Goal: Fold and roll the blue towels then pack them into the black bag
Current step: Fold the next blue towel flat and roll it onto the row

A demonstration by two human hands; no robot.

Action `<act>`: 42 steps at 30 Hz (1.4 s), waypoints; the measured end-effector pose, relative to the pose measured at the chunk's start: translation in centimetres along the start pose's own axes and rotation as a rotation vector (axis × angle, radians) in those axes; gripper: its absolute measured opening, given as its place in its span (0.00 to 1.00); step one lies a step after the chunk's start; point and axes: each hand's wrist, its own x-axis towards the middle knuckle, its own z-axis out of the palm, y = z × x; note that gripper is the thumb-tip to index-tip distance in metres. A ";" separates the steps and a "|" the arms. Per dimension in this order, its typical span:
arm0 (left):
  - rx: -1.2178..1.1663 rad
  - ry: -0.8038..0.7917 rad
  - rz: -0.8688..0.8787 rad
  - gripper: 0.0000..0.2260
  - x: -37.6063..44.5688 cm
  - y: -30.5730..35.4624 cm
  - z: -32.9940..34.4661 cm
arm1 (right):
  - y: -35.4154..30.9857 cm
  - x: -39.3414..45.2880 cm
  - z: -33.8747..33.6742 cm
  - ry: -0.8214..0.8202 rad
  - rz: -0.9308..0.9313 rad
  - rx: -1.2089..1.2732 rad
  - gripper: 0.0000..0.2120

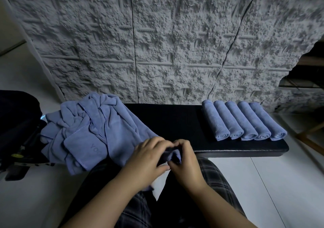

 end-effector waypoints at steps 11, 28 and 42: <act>-0.598 0.215 -0.161 0.07 -0.6 2.0 -2.1 | 1.0 0.9 0.2 -0.064 -0.251 -0.283 0.03; -0.630 0.394 -0.172 0.06 -1.8 3.5 -8.6 | -5.2 3.3 1.4 0.016 0.058 0.018 0.06; -0.081 0.357 -0.175 0.16 -2.7 4.2 -10.5 | -11.6 1.3 -0.2 0.050 -0.215 0.134 0.11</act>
